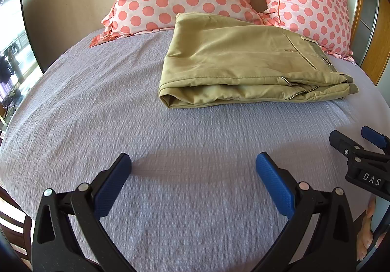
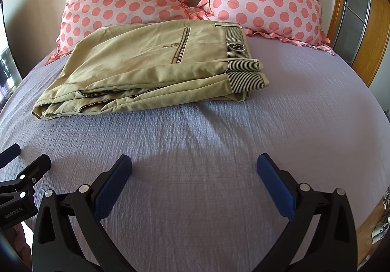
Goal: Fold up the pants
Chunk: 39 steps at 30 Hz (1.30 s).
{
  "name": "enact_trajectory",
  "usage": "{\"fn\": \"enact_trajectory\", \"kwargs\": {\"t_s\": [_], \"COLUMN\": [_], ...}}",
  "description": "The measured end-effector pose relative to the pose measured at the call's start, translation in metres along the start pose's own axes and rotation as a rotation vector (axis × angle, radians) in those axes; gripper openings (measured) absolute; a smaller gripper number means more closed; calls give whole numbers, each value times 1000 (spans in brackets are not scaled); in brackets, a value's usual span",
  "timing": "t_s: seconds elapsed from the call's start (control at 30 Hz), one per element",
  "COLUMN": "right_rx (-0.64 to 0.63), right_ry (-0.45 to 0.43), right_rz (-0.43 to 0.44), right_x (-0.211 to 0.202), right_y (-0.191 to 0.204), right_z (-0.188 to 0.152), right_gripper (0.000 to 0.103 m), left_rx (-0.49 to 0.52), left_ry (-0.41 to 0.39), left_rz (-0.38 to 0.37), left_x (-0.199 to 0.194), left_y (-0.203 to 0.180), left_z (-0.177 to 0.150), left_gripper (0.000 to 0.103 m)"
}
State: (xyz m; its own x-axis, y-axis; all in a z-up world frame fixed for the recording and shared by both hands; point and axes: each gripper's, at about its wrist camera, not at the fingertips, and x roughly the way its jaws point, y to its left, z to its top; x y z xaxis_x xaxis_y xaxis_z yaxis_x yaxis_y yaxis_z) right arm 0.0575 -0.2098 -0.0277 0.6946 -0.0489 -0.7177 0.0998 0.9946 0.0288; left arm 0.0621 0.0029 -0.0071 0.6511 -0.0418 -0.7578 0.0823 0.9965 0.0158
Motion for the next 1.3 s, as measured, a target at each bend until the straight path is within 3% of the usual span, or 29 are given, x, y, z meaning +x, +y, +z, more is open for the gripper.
{"fn": "enact_trajectory", "kwargs": {"t_s": [1.3], "right_rx": [-1], "right_ry": [-1], "right_rz": [0], "right_x": [0], "right_y": [0], "right_z": [0], "right_gripper": [102], "left_rx": [-4], "left_ry": [10], "left_rz": [1], "left_x": [2], "left_y": [1], "left_z": [0], "left_gripper": [101]}}
